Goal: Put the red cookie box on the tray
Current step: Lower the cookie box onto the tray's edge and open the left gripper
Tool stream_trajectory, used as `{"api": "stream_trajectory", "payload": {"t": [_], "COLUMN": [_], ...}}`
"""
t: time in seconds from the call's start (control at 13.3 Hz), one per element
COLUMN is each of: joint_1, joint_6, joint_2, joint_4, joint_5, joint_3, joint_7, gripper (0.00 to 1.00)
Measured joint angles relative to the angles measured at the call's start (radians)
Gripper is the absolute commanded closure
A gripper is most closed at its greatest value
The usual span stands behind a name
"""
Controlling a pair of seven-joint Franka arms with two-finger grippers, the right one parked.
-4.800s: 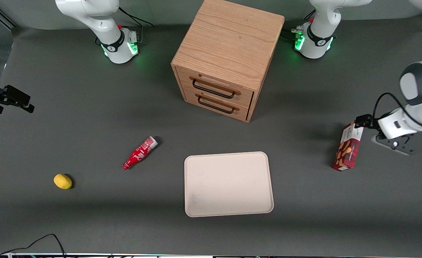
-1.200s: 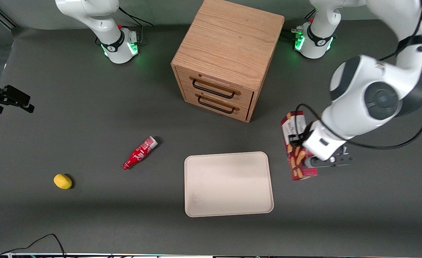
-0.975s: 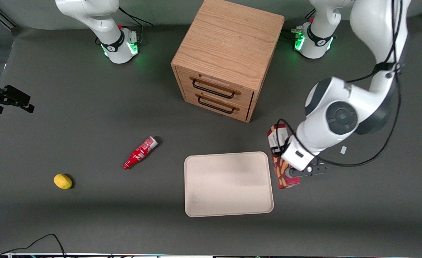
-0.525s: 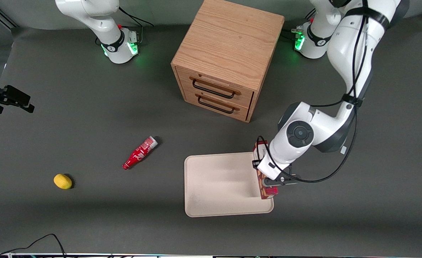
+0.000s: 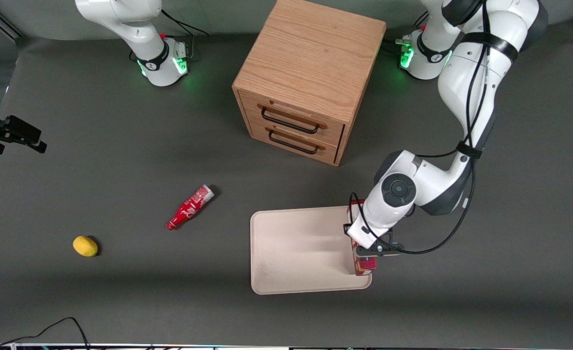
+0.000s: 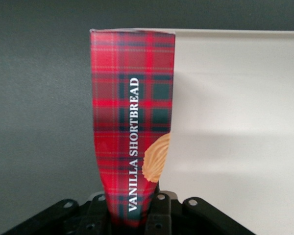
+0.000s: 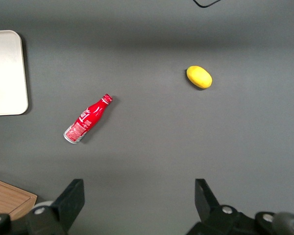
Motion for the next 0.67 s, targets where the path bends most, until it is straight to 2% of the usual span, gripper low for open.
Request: {"api": "stream_trajectory", "payload": {"t": [0.07, 0.15, 0.22, 0.3, 0.38, 0.67], "joint_1": [-0.005, -0.010, -0.013, -0.014, -0.015, -0.016], "joint_6": [0.005, 0.014, 0.022, 0.026, 0.027, 0.030], "joint_2": [0.005, 0.010, 0.014, 0.015, 0.015, 0.015], "joint_4": [0.000, 0.000, 0.000, 0.000, 0.001, 0.012], "joint_5": [0.004, 0.015, 0.026, 0.033, 0.035, 0.038], "joint_3": [0.001, 0.004, 0.007, 0.008, 0.008, 0.014], "joint_7": [-0.010, -0.022, -0.028, -0.030, -0.031, -0.039], "gripper": [1.00, 0.78, 0.34, 0.06, 0.00, 0.00]}}
